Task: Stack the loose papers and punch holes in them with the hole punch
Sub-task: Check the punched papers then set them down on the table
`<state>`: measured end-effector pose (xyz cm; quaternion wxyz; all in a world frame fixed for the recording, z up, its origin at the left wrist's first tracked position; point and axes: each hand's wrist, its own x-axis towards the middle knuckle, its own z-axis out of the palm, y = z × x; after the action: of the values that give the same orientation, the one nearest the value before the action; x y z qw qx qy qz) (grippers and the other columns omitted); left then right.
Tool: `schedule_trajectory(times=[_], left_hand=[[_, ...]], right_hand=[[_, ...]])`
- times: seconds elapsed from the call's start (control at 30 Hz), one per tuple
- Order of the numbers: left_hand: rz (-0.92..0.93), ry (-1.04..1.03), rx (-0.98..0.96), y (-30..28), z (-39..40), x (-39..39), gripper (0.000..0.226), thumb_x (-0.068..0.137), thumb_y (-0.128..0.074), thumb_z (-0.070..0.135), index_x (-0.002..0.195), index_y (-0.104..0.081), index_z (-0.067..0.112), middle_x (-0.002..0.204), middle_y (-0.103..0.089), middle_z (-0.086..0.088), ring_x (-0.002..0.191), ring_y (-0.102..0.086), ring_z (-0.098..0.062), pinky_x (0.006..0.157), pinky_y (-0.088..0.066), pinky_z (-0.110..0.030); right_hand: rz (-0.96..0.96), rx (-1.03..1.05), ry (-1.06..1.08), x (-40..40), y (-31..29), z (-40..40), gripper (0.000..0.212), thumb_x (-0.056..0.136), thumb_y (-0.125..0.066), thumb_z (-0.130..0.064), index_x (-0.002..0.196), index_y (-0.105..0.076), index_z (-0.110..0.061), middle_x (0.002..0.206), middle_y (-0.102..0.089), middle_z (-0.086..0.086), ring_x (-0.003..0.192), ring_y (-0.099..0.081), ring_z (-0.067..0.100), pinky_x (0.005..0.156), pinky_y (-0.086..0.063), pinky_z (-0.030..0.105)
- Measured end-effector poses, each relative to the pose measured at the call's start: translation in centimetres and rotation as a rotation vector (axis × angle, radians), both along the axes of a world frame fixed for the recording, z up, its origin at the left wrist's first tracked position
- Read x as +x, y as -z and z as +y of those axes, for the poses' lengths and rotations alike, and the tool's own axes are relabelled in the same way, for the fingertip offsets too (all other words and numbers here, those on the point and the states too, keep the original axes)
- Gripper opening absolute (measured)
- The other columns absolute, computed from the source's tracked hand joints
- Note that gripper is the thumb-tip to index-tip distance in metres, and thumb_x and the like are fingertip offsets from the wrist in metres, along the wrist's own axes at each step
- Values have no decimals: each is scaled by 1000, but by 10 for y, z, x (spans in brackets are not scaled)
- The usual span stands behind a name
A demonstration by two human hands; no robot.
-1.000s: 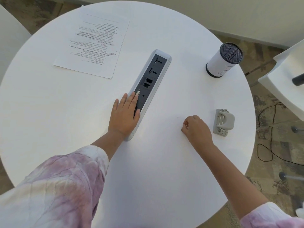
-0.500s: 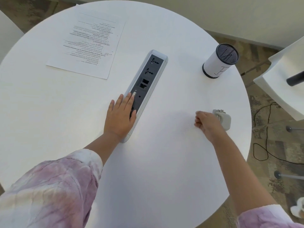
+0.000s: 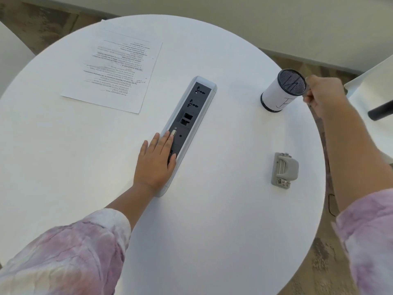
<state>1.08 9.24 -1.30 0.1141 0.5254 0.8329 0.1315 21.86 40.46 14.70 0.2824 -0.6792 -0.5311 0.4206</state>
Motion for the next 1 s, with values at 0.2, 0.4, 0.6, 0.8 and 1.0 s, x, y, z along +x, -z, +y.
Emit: schedule_trajectory(times=[0.2,0.4,0.6,0.8,1.0], left_hand=[[13,-5,3,-3,0,0,59,91,-18,38,144,-32,16,152,-33,1,141,-27,-24,115,-17,-45],[7,-3,1,-3,0,0,58,92,-19,38,144,-32,16,151,-33,1,141,-27,-24,115,-18,-45],[9,-5,-3,-3,-1,0,58,92,-19,38,143,-33,16,151,-33,1,141,-27,-24,115,-18,-45],[6,-5,-8,-3,1,0,59,91,-19,39,143,-33,16,151,-33,1,141,-27,-24,115,-19,-45],[7,-2,-19,-3,1,-2,59,91,-19,39,143,-33,16,151,-34,1,141,-29,-25,115,-19,-45]], right_hand=[[-124,19,-7,-8,6,31,26,88,-53,-16,63,-49,-20,62,-43,1,52,-40,9,50,-41,18],[-153,-8,-24,-9,13,41,16,90,-53,-16,75,-57,-14,65,-44,-2,57,-41,7,40,-41,10],[-101,97,-110,-6,19,17,18,89,-59,-22,97,-66,-8,63,-46,-1,52,-41,8,45,-44,9],[-86,-38,-331,-7,51,-55,11,89,-55,-12,79,-59,-12,61,-44,2,53,-44,11,45,-48,9],[-155,-123,-500,1,96,-130,7,89,-55,-8,88,-62,-6,62,-54,-1,47,-55,3,45,-48,8]])
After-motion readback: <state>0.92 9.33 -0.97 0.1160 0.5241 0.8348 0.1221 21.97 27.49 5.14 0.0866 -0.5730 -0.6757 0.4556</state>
